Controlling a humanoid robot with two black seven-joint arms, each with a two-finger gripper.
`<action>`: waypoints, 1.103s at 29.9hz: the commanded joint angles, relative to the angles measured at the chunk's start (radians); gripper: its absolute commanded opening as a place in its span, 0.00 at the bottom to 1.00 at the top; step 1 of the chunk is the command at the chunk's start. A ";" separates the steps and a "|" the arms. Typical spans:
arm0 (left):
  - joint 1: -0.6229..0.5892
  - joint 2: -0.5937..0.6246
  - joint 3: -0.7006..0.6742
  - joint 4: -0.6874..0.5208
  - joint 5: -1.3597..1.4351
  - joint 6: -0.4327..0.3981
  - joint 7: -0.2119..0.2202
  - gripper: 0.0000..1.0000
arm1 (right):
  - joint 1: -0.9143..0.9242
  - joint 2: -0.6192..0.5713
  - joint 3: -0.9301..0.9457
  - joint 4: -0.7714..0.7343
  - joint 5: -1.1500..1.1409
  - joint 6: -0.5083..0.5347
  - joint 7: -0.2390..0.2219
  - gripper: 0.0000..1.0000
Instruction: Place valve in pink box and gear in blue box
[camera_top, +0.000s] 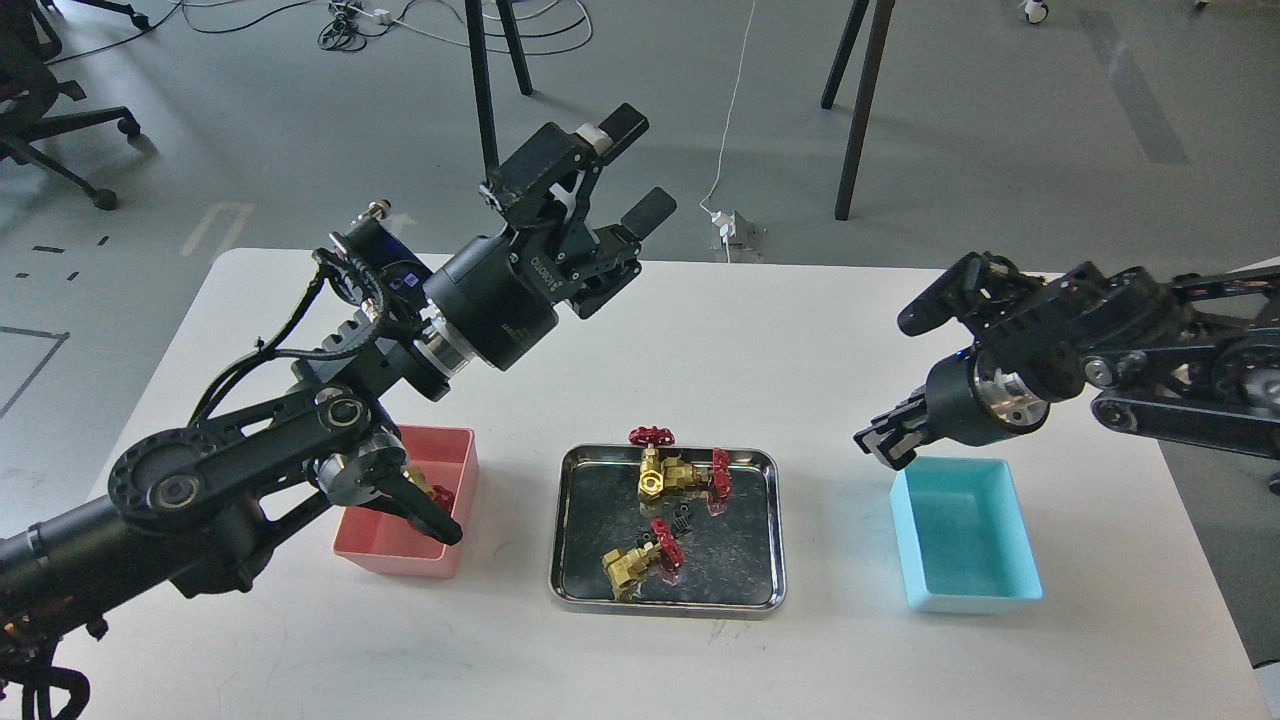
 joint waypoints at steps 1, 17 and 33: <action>-0.001 -0.032 0.000 0.018 0.003 0.000 0.000 0.90 | -0.147 -0.107 0.034 0.021 -0.017 -0.010 0.000 0.12; 0.011 -0.050 0.002 0.029 0.006 0.000 0.000 0.90 | -0.273 -0.095 0.202 0.009 -0.021 -0.050 -0.001 0.94; -0.167 0.077 -0.109 0.229 -0.124 -0.288 0.000 0.89 | -0.290 -0.028 0.790 -0.170 1.108 -0.225 0.058 1.00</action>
